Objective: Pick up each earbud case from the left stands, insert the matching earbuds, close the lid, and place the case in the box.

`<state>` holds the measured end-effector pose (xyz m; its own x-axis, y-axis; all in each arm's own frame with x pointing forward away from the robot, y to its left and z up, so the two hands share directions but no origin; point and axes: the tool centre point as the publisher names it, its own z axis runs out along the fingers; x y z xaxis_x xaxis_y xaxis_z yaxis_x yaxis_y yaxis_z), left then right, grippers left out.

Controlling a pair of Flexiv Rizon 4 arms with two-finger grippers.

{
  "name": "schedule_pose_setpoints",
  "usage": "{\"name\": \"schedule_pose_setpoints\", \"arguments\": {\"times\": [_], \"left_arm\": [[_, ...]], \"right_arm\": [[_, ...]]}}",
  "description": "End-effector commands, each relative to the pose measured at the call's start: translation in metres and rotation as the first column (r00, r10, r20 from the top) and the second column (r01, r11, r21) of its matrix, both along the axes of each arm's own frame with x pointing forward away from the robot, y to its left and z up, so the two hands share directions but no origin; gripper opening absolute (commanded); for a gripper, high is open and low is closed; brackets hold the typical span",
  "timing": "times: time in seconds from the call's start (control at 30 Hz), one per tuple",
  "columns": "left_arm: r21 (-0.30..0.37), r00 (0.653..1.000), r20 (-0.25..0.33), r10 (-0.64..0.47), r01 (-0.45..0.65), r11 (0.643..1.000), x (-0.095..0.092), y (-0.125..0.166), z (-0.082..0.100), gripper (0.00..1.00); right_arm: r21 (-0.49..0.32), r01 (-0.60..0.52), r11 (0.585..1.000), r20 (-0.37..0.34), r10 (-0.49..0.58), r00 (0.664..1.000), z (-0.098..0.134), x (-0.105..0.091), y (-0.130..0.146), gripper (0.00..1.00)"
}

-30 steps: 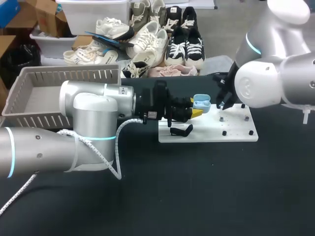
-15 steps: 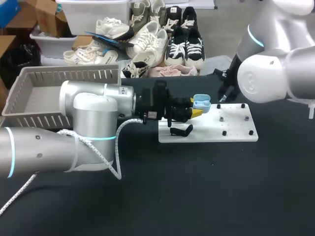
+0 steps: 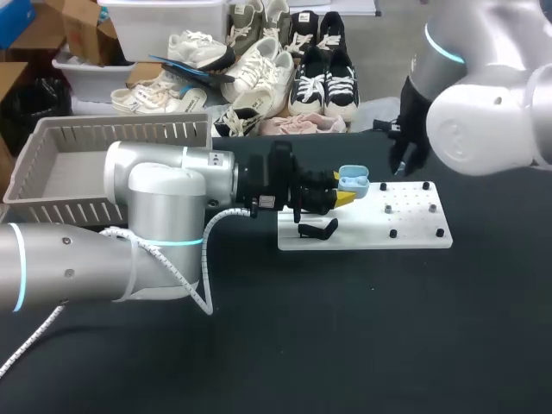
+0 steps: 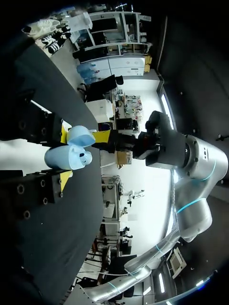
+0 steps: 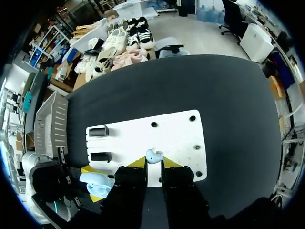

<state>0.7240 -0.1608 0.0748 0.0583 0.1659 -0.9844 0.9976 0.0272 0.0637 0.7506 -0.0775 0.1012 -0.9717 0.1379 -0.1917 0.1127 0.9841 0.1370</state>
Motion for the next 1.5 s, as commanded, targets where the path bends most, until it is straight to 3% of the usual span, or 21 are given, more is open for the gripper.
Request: {"name": "schedule_pose_setpoints", "arguments": {"times": [0.03, 0.37, 0.77, 1.5], "left_arm": [[-0.002, 1.0, 0.001, 0.0, 0.0, 1.0, 0.0, 0.0, -0.001, 0.0], [-0.002, 1.0, 0.001, 0.0, 0.0, 1.0, 0.0, 0.0, -0.001, 0.0], [-0.002, 1.0, 0.001, 0.0, 0.0, 1.0, 0.0, 0.0, -0.001, 0.0], [-0.002, 1.0, 0.001, 0.0, 0.0, 1.0, 0.0, 0.0, -0.001, 0.0]], "right_arm": [[-0.033, -0.037, 0.999, -0.004, 0.037, 0.999, 0.021, -0.017, 0.0, 0.0], [-0.098, -0.146, 0.984, -0.006, 0.146, 0.989, 0.054, -0.046, 0.009, 0.0], [-0.126, -0.284, 0.95, -0.046, 0.281, 0.959, 0.064, -0.068, 0.037, 0.0], [-0.103, -0.369, 0.924, -0.072, 0.363, 0.929, 0.053, -0.065, 0.065, 0.0]]}}
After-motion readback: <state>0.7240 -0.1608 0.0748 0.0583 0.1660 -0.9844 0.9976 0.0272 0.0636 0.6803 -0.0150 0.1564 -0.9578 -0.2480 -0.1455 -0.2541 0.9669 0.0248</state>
